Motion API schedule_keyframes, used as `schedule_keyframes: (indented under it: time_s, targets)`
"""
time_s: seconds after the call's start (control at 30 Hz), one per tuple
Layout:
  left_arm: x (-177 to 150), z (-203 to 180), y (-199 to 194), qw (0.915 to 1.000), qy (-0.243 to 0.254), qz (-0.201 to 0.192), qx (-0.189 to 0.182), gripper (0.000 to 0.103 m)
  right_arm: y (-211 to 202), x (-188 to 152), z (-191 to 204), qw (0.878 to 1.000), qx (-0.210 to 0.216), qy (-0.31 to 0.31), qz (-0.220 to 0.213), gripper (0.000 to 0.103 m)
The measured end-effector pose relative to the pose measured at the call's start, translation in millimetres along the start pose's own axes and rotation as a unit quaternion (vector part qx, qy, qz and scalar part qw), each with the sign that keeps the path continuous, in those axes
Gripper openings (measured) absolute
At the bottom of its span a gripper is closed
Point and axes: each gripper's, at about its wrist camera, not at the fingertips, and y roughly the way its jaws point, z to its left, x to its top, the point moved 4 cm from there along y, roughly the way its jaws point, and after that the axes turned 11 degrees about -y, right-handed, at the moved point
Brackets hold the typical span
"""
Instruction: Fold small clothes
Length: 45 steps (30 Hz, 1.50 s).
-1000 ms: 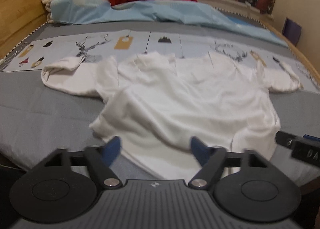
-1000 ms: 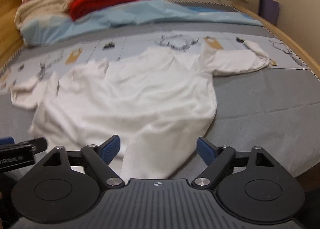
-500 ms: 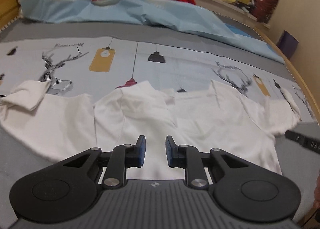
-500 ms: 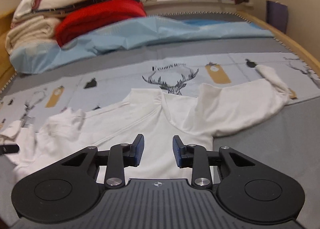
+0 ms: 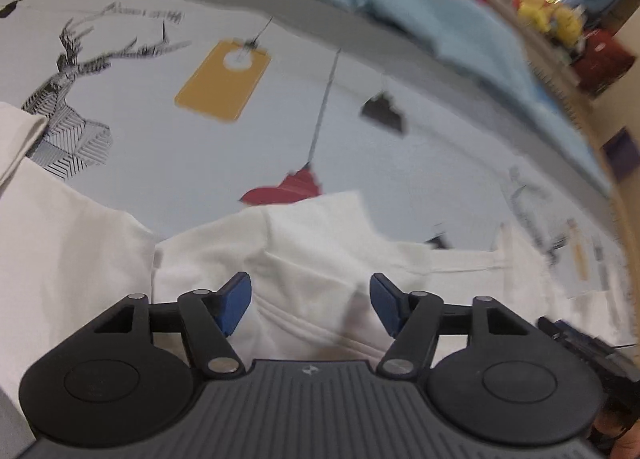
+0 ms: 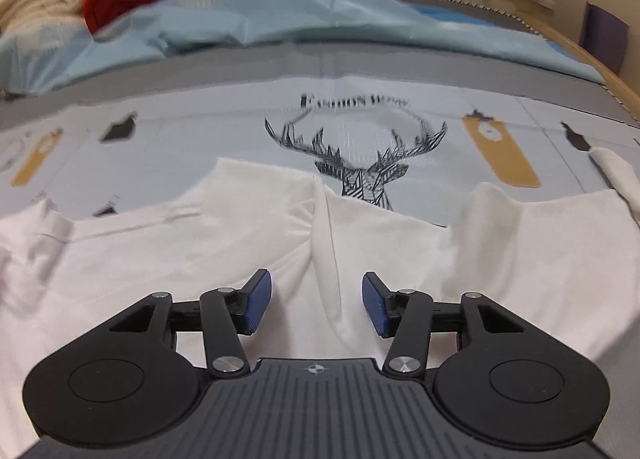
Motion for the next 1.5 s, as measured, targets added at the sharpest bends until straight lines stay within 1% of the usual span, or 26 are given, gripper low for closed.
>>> schedule_keyframes:
  time_s: [0.03, 0.07, 0.1, 0.13, 0.2, 0.27, 0.4, 0.5, 0.57, 0.63, 0.7, 0.77, 0.9, 0.97, 1.03, 1.07, 1.1, 1.13, 1.2, 1.23, 1.33, 1.37, 1.4, 1.43, 1.47, 1.5]
  targets:
    - [1, 1, 7, 0.9997, 0.011, 0.001, 0.021, 0.052, 3, 1, 1, 1.000, -0.008, -0.010, -0.012, 0.047]
    - [3, -2, 9, 0.9985, 0.032, -0.014, 0.042, 0.036, 4, 4, 3, 0.999, -0.010, -0.022, -0.021, 0.030]
    - [7, -6, 11, 0.9961, 0.059, -0.023, 0.061, 0.016, 6, 7, 4, 0.999, 0.001, -0.029, -0.027, 0.007]
    - [10, -9, 12, 0.9950, 0.075, -0.023, 0.061, 0.009, 6, 10, 3, 0.999, -0.001, -0.030, -0.032, 0.004]
    - [22, -12, 16, 0.9952, 0.080, -0.025, 0.052, 0.007, 10, 15, -4, 0.999, 0.004, -0.015, -0.041, 0.003]
    - [33, -20, 20, 0.9928, 0.098, -0.041, 0.054, 0.007, 14, 20, -13, 0.999, 0.000, 0.002, -0.052, 0.003]
    - [61, -50, 21, 0.9851, 0.135, -0.101, 0.033, 0.007, 19, 42, -30, 0.996, -0.024, 0.014, -0.082, 0.002]
    - [79, -75, 12, 0.9736, 0.154, -0.169, 0.005, 0.007, 15, 71, -48, 0.991, -0.047, 0.032, -0.122, 0.002]
    - [86, -89, 3, 0.9668, 0.157, -0.201, -0.008, 0.009, 9, 86, -60, 0.985, -0.067, 0.054, -0.147, 0.003]
    - [88, -91, -6, 0.9658, 0.153, -0.209, -0.013, 0.012, 2, 97, -68, 0.982, -0.090, 0.054, -0.159, 0.006]
    - [86, -87, -14, 0.9677, 0.158, -0.195, -0.023, 0.020, -4, 99, -74, 0.984, -0.077, 0.051, -0.152, 0.030]
    - [81, -80, -23, 0.9720, 0.156, -0.173, -0.029, 0.021, -20, 92, -76, 0.984, -0.062, 0.064, -0.156, 0.031]
    - [58, -56, -57, 0.9819, 0.123, -0.135, -0.050, 0.021, -53, 71, -61, 0.991, -0.009, 0.050, -0.124, 0.031]
    - [43, -42, -81, 0.9861, 0.107, -0.115, -0.052, 0.021, -74, 56, -40, 0.993, 0.034, 0.026, -0.106, 0.032]
    - [26, -27, -105, 0.9894, 0.098, -0.094, -0.051, 0.021, -92, 39, -12, 0.993, 0.099, -0.012, -0.070, 0.033]
    - [17, -18, -117, 0.9905, 0.095, -0.086, -0.050, 0.021, -101, 28, 2, 0.989, 0.134, -0.028, -0.051, 0.036]
    - [6, -8, -129, 0.9915, 0.093, -0.077, -0.048, 0.021, -107, 17, 16, 0.985, 0.163, -0.041, -0.033, 0.042]
    - [-6, 3, -140, 0.9925, 0.090, -0.068, -0.046, 0.021, -112, 6, 27, 0.982, 0.181, -0.057, -0.020, 0.045]
    - [-30, 26, -155, 0.9940, 0.085, -0.053, -0.043, 0.023, -115, -17, 48, 0.979, 0.183, -0.091, -0.003, 0.052]
    - [-43, 39, -162, 0.9947, 0.079, -0.053, -0.041, 0.025, -112, -27, 56, 0.979, 0.177, -0.100, 0.010, 0.052]
    - [-75, 86, -167, 0.9981, 0.021, -0.044, -0.038, 0.027, -99, -51, 68, 0.976, 0.182, -0.107, 0.057, 0.052]
    - [-88, 101, -161, 0.9993, 0.002, -0.021, -0.031, 0.027, -97, -58, 70, 0.974, 0.183, -0.114, 0.070, 0.051]
    - [-98, 110, -152, 0.9998, -0.005, 0.017, -0.008, 0.027, -99, -66, 70, 0.972, 0.183, -0.122, 0.082, 0.039]
    - [-105, 114, -147, 0.9991, -0.003, 0.040, 0.009, 0.027, -103, -70, 67, 0.971, 0.181, -0.129, 0.089, 0.026]
    - [-110, 116, -145, 0.9987, 0.012, 0.048, 0.012, 0.027, -111, -75, 63, 0.970, 0.179, -0.132, 0.093, 0.009]
    - [-112, 115, -144, 0.9982, 0.032, 0.050, 0.012, 0.032, -123, -79, 56, 0.970, 0.182, -0.131, 0.090, 0.009]
